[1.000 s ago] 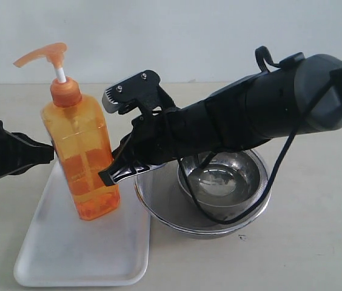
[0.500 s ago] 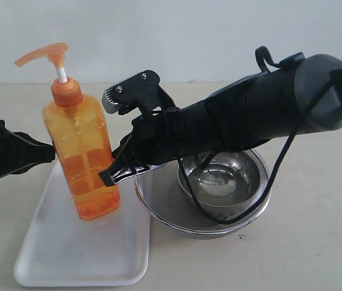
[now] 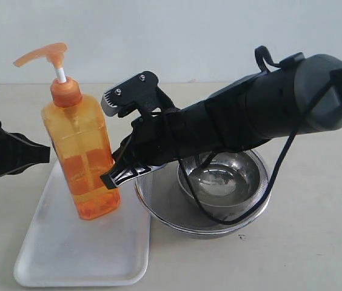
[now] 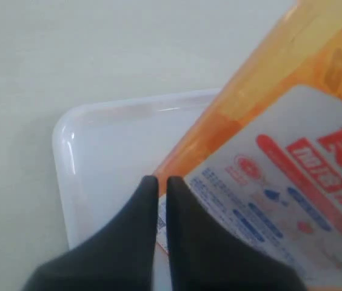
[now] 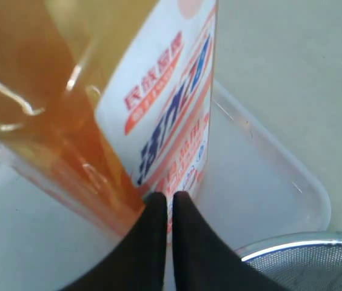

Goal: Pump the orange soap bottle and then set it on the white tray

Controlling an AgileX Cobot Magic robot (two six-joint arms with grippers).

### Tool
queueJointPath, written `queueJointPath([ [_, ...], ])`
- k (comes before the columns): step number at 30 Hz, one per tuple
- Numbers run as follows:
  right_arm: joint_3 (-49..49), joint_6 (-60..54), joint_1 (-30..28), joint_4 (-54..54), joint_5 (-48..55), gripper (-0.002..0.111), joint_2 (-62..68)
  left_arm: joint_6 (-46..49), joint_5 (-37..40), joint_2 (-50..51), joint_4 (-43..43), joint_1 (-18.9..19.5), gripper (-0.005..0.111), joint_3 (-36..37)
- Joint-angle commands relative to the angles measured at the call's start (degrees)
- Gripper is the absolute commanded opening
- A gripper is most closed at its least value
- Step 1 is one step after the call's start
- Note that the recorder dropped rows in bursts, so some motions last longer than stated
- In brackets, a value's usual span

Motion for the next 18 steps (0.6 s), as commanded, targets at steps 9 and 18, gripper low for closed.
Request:
queueJointPath([
  [9, -0.47, 0.48, -0.15, -0.71, 1.50, 0.000, -0.04, -0.19, 0.81, -0.05, -0.50, 0.17, 0.005, -0.49],
  [18, -0.47, 0.71, 0.08, -0.71, 4.45, 0.000, -0.04, -0.19, 1.19, -0.05, -0.50, 0.17, 0.005, -0.49],
])
